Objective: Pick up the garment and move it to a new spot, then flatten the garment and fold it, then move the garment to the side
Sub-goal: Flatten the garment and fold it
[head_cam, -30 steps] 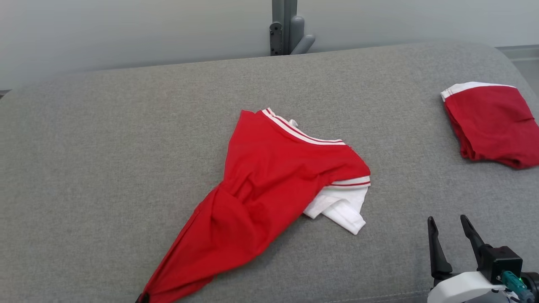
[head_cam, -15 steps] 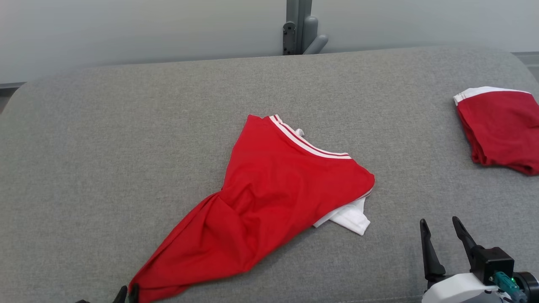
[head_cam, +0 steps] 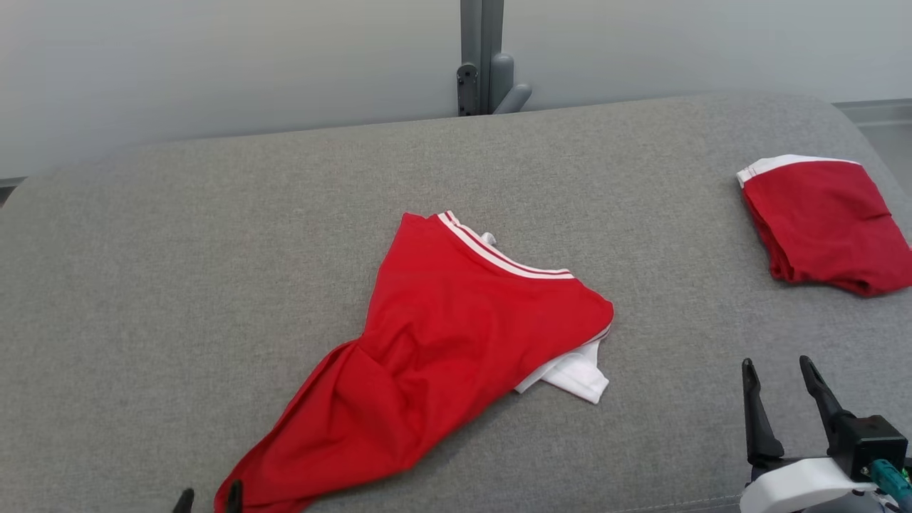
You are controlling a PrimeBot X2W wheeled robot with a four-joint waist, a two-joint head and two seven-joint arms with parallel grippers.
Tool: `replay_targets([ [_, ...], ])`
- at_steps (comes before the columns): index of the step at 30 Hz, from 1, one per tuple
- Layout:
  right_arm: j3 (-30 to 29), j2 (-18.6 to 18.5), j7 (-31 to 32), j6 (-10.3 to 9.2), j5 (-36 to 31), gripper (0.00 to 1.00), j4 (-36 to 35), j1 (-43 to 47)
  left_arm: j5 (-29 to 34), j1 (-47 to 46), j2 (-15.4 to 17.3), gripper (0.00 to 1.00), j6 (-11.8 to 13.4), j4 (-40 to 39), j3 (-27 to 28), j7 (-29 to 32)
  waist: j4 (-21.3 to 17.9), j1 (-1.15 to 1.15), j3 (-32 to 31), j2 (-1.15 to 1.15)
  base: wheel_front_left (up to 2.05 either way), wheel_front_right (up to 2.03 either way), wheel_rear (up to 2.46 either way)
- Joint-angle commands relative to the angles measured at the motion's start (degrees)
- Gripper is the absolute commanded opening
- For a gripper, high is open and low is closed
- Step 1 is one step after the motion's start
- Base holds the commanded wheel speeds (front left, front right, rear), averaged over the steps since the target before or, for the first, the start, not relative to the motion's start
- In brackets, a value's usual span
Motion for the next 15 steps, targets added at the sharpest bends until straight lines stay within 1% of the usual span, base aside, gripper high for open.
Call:
replay_targets([
  [1, -0.6, -0.34, -0.16, -0.09, -0.47, 1.0, -0.54, 0.97, 1.91, 1.04, 0.19, 1.0, 1.59, -2.26, 1.29, -0.4, -0.38, 0.0, -1.5, 0.0, 0.0, 0.0, 0.0],
  [3, -1.52, -0.6, -0.16, -0.09, -0.55, 1.0, -1.27, 1.15, 4.9, 1.77, -0.5, 1.0, 3.92, -5.6, 3.11, -0.7, -0.39, 0.0, -1.98, 0.0, 0.0, 0.0, 0.0],
  [4, -1.87, -0.72, -0.16, -0.09, -0.66, 1.0, -1.52, 1.24, 6.21, 1.92, -1.18, 1.0, 4.67, -7.09, 3.97, -0.66, -0.38, 0.0, -2.2, 0.0, 0.0, 0.0, 0.0],
  [6, -2.45, -1.04, -0.16, -0.09, -1.05, 1.0, -2.08, 1.22, 9.57, 2.38, -2.45, 1.0, 5.21, -9.71, 5.29, -0.63, -0.52, 0.0, -2.57, 0.0, 0.0, 0.0, 0.0],
  [10, -3.29, -1.87, -0.16, -0.09, -1.69, 1.0, -2.4, -0.02, 16.5, 3.78, -4.97, 1.0, 5.21, -12.34, 8.43, -0.66, -1.51, 0.0, -3.27, 0.0, 0.0, 0.0, 0.0],
  [15, -2.83, -2.49, -0.16, -0.09, -2.49, 1.0, -1.77, -0.38, 23.48, 4.21, -9.33, 1.0, 3.15, -12.55, 12.24, -0.67, -1.79, 0.0, -4.12, 0.0, 0.0, 0.0, 0.0],
])
